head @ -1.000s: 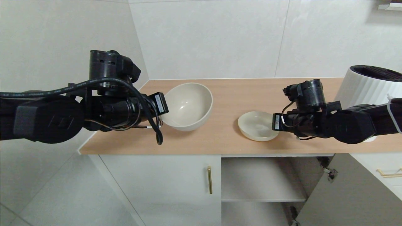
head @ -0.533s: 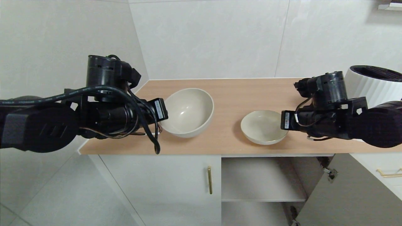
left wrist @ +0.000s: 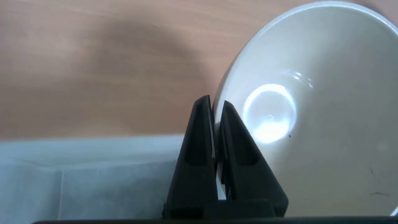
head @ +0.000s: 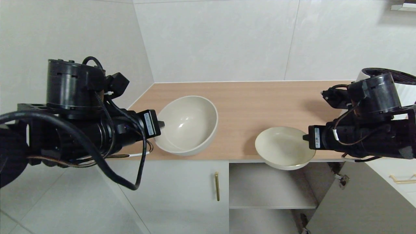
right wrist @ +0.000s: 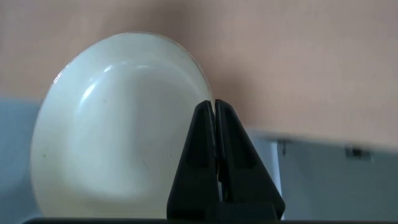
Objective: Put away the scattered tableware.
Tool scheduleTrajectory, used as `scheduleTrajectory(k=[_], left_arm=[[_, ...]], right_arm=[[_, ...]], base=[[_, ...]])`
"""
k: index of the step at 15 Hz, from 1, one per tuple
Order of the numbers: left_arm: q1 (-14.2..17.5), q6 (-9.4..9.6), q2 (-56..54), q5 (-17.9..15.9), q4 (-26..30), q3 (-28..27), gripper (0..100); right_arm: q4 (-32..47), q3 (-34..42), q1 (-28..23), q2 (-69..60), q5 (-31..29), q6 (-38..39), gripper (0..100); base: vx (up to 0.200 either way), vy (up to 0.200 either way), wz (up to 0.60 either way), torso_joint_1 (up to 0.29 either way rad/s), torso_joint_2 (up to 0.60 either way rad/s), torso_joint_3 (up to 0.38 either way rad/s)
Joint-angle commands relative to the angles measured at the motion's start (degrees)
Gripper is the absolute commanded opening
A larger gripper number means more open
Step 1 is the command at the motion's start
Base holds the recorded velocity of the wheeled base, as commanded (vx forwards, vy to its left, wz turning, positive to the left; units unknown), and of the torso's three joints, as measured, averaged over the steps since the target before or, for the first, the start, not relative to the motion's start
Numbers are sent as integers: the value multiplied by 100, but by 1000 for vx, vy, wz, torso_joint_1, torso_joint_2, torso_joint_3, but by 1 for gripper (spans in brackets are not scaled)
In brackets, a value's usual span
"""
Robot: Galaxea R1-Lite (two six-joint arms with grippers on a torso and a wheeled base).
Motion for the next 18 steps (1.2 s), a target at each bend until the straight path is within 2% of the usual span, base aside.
scheduleTrajectory(k=[1,4,10,18], left_arm=[[-58,-3,-215,-1,-6,87,0],[-172,-12,-180,-1,3,96,0],[-181,-39,-145,-1,3,87,0],[-181,-39,-109,8,3,87,0]], right_arm=[[65,484,143,-559,-4,32,0],[65,616,196,-629,5,41,0],[48,616,381,-585,163,226,0],[48,624,381,-532,163,226,0]], base=[[0,0,0,0,0,0],[0,0,0,0,0,0],[0,0,0,0,0,0],[-200,0,0,2,2,2]])
